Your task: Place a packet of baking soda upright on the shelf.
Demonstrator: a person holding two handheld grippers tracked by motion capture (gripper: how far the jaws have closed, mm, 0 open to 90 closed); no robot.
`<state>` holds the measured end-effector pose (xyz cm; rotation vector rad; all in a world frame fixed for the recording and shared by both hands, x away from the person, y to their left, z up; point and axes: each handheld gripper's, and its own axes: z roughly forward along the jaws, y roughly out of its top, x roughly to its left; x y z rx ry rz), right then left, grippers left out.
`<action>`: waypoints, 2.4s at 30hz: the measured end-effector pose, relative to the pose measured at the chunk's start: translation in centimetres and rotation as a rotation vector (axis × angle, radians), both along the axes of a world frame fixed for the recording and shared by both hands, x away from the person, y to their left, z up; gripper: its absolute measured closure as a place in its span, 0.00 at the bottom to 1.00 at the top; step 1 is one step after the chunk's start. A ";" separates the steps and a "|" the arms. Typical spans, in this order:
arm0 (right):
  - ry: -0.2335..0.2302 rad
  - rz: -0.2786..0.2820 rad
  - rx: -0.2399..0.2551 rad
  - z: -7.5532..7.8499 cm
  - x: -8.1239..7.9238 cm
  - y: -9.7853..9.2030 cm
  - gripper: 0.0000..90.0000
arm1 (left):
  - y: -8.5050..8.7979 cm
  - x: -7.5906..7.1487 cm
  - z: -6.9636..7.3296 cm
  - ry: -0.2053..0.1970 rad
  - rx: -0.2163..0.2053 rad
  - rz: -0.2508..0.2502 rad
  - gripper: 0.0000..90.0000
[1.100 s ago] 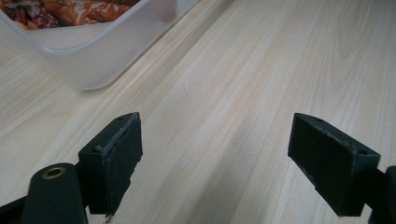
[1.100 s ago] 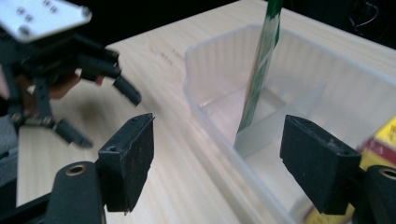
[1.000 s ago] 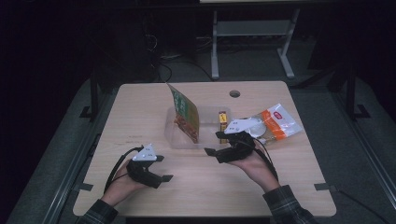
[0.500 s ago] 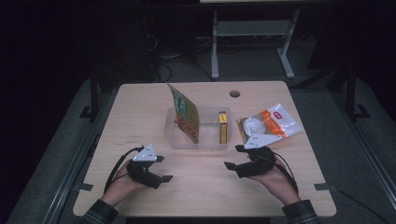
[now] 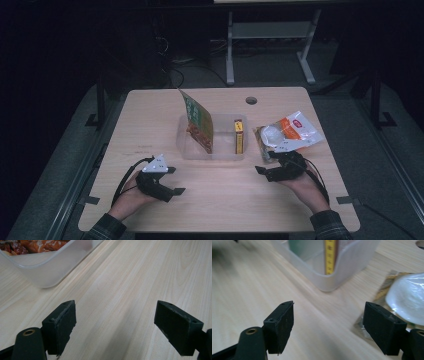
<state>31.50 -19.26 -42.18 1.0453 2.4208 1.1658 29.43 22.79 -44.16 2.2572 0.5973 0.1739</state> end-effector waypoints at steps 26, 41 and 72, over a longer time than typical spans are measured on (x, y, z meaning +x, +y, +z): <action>0.023 -0.283 -0.067 -1.9 10.5 -0.5 1.00 | 0.0 0.0 -0.1 0.013 -0.001 -0.001 0.20; 0.088 -0.218 -0.110 -2.3 9.9 -0.8 1.00 | 0.0 0.0 -0.2 0.018 0.006 -0.001 0.20; 0.058 -0.059 -0.301 -1.5 6.6 -1.4 1.00 | -0.1 -0.1 -0.1 0.023 0.009 -0.004 0.20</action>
